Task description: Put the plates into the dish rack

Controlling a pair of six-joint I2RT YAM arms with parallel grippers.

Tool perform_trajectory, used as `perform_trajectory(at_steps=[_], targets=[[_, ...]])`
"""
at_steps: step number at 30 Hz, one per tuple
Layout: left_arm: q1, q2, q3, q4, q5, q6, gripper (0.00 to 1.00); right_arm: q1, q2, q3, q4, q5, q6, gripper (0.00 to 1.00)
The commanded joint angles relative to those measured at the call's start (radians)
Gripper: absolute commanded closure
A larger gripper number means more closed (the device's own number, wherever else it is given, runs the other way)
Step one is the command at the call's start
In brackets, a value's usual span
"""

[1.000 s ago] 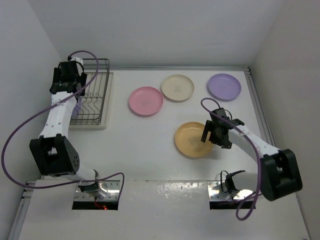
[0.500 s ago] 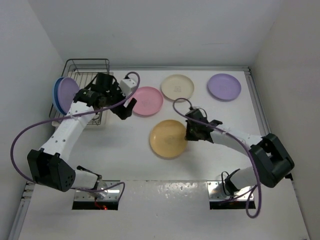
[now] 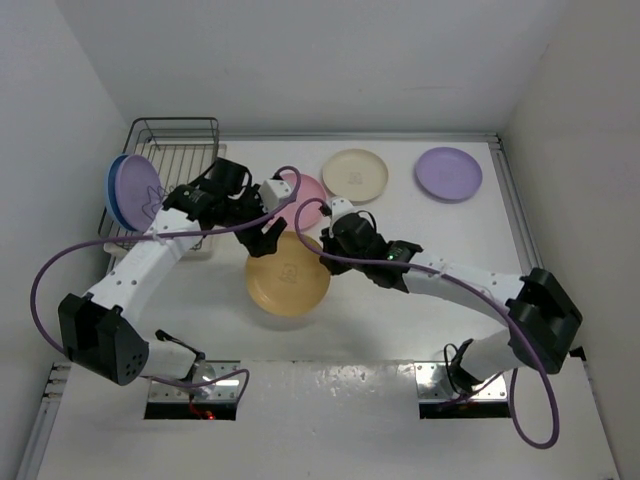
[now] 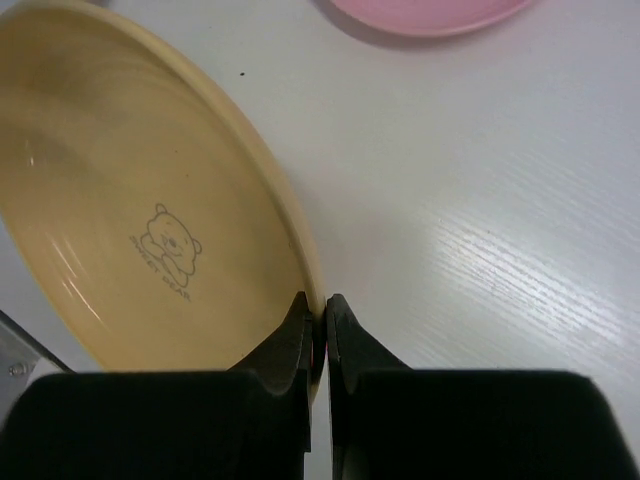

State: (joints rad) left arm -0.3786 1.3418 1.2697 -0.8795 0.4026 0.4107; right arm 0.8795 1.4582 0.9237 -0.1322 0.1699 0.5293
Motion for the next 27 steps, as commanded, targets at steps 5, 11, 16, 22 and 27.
perform_trajectory(at_steps=[5,11,16,22,27], targets=[[-0.006,-0.012,-0.015,0.028,-0.048,0.022,0.37,-0.001,-0.156,-0.146,0.293,-0.07,-0.055,1.0],[-0.006,-0.012,-0.035,0.028,-0.025,0.022,0.54,-0.001,-0.208,-0.183,0.348,-0.104,-0.071,1.0],[0.003,-0.012,-0.035,0.019,0.031,0.022,0.92,-0.001,-0.208,-0.186,0.37,-0.109,-0.065,1.0],[0.089,0.006,0.101,0.019,-0.218,-0.081,1.0,-0.004,-0.185,-0.103,0.211,0.023,-0.065,0.12],[0.2,0.063,0.295,0.083,-0.695,-0.217,1.0,-0.011,-0.206,-0.104,0.135,0.167,-0.058,0.09]])
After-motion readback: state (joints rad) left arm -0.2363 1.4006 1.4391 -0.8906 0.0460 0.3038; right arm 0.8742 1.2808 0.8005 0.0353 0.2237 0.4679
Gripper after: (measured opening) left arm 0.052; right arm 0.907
